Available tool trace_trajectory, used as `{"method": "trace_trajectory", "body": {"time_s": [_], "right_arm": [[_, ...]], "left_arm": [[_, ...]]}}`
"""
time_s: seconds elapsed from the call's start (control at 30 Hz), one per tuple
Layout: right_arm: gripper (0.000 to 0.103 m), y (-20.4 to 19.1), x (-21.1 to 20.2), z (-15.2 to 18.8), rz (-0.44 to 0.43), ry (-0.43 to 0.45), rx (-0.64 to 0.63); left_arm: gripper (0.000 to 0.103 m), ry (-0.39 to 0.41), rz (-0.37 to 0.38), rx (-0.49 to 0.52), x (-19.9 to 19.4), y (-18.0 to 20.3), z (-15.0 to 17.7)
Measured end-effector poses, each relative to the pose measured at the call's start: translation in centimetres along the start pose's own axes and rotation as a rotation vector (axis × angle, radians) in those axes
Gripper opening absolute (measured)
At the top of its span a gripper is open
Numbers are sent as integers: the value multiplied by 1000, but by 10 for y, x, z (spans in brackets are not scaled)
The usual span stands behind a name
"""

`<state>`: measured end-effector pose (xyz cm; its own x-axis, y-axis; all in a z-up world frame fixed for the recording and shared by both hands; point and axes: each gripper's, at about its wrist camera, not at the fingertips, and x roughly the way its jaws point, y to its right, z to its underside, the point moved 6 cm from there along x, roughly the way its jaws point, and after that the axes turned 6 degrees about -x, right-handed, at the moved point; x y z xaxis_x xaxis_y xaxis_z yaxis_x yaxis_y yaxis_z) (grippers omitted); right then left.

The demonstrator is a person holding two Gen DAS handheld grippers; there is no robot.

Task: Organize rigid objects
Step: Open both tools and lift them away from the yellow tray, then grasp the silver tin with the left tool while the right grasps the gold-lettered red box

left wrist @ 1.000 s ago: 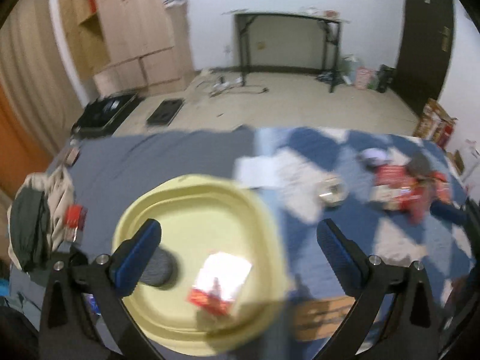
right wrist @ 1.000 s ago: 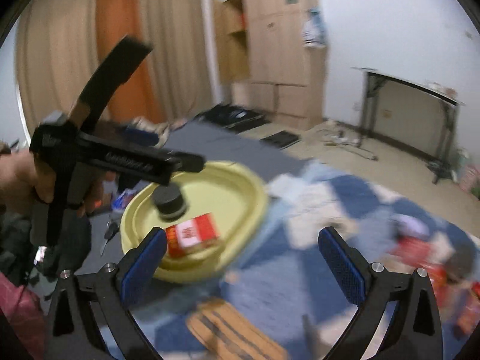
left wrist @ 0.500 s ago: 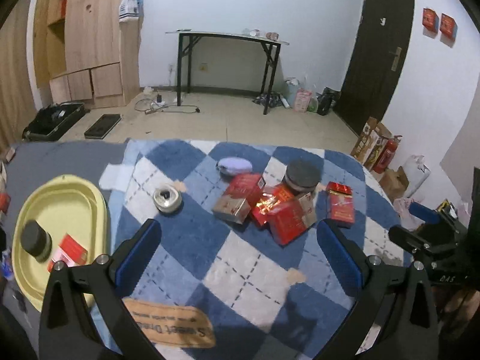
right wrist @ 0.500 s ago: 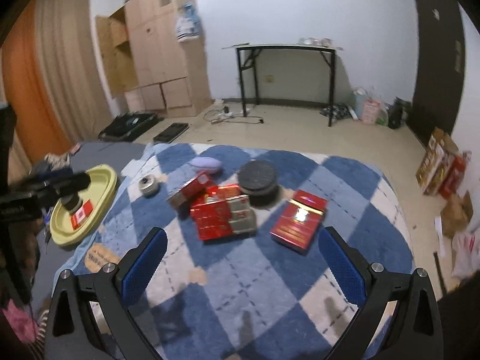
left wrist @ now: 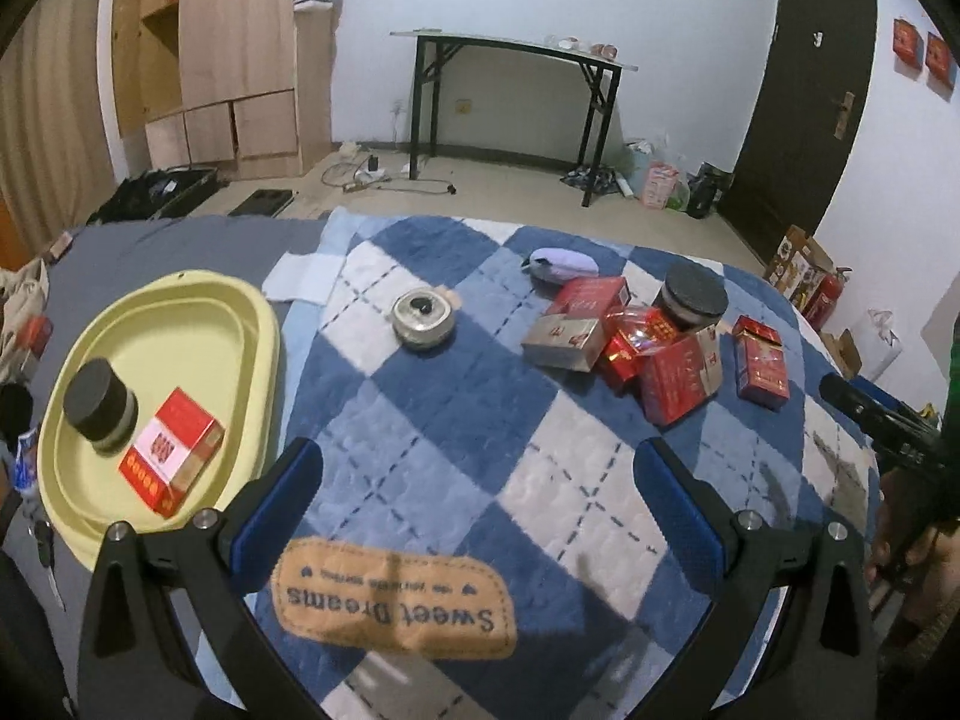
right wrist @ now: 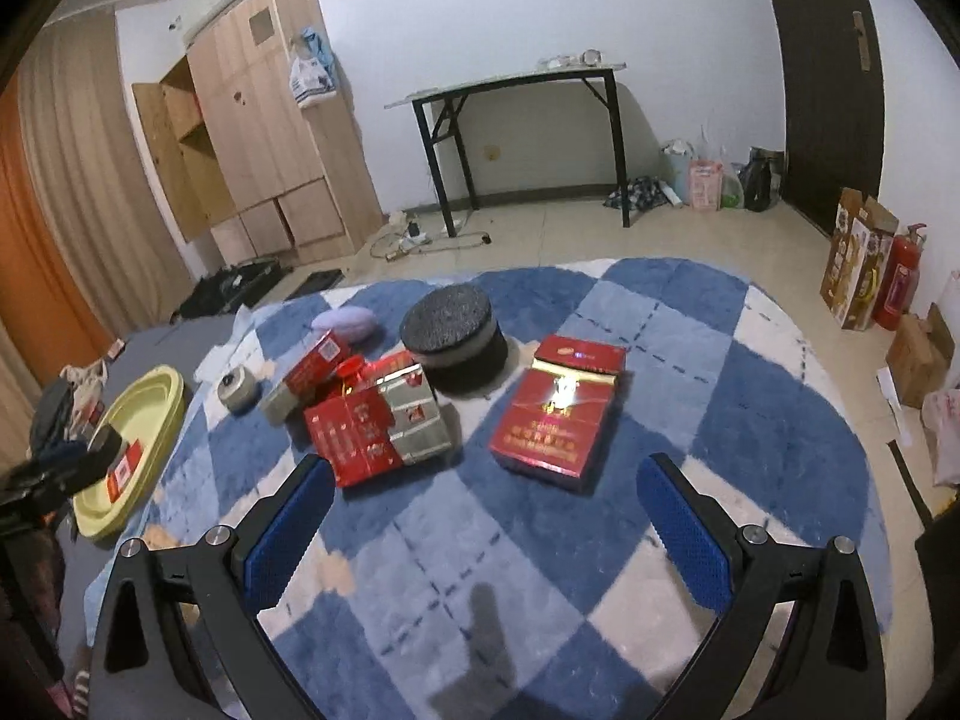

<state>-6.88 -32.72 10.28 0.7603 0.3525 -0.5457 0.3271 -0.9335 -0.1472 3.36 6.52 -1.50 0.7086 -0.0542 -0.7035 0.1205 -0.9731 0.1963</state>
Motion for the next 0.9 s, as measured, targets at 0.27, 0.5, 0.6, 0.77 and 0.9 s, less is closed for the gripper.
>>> {"method": "trace_trajectory", "body": {"time_s": [0.27, 0.5, 0.6, 0.77, 0.9], "right_arm": [[103, 9, 27, 26, 38, -10, -39], [103, 27, 28, 30, 50, -57, 26], [103, 31, 29, 27, 57, -60, 29], [103, 28, 29, 26, 56, -53, 1], [103, 27, 30, 27, 50, -56, -6]], "left_arm": [[103, -11, 22, 2, 3, 4, -1], [103, 2, 18, -5, 0, 4, -4], [103, -5, 9, -10, 0, 1, -3], [103, -16, 7, -50, 1, -8, -3], [103, -25, 4, -118, 4, -17, -5]]}}
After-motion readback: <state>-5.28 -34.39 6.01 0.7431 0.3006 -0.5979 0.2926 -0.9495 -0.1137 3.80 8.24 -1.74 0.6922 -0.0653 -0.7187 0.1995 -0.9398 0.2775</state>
